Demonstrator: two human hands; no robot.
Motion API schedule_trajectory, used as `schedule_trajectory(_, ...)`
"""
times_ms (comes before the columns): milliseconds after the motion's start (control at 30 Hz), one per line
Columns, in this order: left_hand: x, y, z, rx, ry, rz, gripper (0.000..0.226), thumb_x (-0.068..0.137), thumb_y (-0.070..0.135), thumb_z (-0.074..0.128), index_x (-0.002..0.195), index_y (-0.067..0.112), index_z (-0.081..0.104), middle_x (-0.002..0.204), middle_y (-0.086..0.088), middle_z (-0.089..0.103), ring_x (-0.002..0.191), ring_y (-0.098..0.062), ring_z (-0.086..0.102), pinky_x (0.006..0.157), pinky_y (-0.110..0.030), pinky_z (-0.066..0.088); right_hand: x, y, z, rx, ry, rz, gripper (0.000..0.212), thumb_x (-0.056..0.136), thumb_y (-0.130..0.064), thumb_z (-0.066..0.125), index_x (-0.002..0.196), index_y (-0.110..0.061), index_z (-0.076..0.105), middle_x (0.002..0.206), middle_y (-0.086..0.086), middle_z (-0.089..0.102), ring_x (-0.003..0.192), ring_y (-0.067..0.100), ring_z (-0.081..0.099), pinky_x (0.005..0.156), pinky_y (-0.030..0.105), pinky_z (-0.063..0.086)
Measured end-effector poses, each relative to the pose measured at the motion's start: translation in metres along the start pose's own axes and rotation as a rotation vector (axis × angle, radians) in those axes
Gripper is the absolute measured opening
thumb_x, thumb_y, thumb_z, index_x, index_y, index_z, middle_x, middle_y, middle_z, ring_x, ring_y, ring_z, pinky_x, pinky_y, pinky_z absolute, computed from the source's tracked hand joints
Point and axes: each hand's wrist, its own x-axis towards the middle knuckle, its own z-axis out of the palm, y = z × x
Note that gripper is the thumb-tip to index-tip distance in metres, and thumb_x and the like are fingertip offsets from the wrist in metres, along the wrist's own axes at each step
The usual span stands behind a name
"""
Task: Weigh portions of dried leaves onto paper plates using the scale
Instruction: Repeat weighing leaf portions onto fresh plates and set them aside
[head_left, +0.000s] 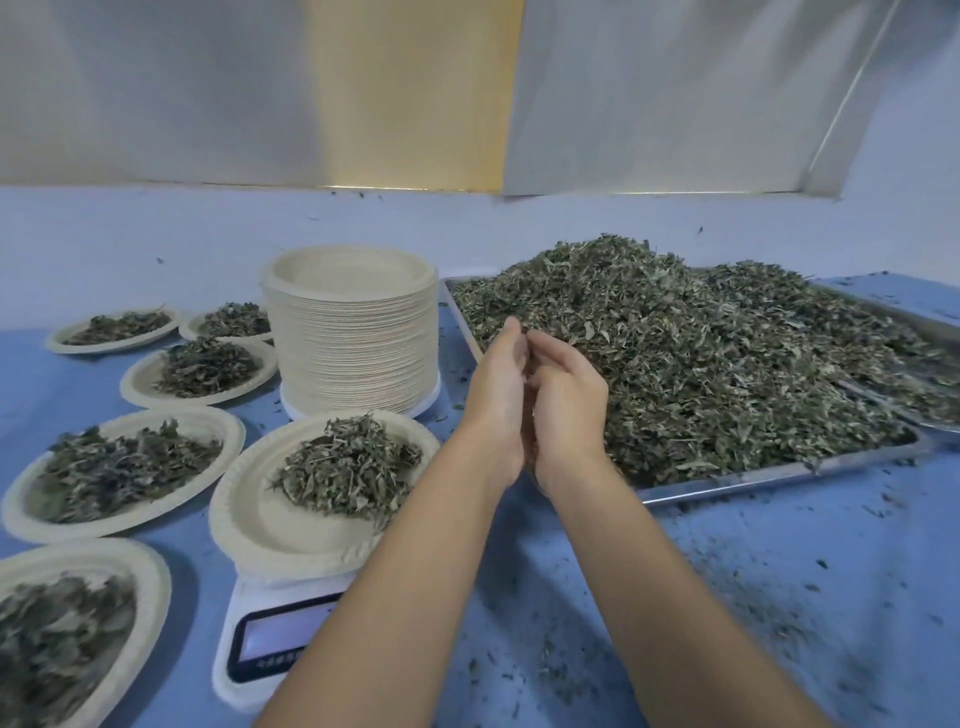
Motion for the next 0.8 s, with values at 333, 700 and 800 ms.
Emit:
schedule_trajectory(333, -0.047, 0.047, -0.053, 0.201, 0.194, 0.404, 0.02, 0.095, 0.005, 0.045, 0.106, 0.009, 0.062, 0.089, -0.001, 0.066, 0.085, -0.01, 0.064, 0.077, -0.019, 0.05, -0.047, -0.004, 0.036, 0.202, -0.341, -0.05, 0.031, 0.094, 0.001, 0.041, 0.103, -0.01, 0.067, 0.107, 0.007, 0.07, 0.104, 0.013, 0.065, 0.095, 0.024, 0.05)
schedule_trajectory(700, -0.068, 0.079, -0.146, 0.429, 0.596, 0.536, 0.027, 0.096, 0.009, 0.041, 0.087, 0.022, 0.063, 0.104, 0.002, 0.068, 0.1, -0.009, 0.062, 0.09, -0.028, 0.046, -0.037, 0.014, 0.046, -0.227, -0.184, -0.009, 0.028, 0.092, -0.011, 0.05, 0.091, -0.03, 0.069, 0.093, -0.016, 0.066, 0.095, 0.006, 0.062, 0.077, 0.024, 0.053)
schedule_trajectory(800, -0.064, 0.075, -0.159, 0.431, 0.667, 0.522, 0.025, 0.094, 0.01, 0.042, 0.094, 0.02, 0.065, 0.103, 0.006, 0.066, 0.101, -0.008, 0.059, 0.085, -0.026, 0.042, -0.037, 0.016, 0.039, -0.257, -0.225, -0.021, 0.031, 0.091, -0.007, 0.047, 0.088, -0.03, 0.068, 0.096, -0.017, 0.066, 0.097, 0.0, 0.059, 0.073, 0.014, 0.042)
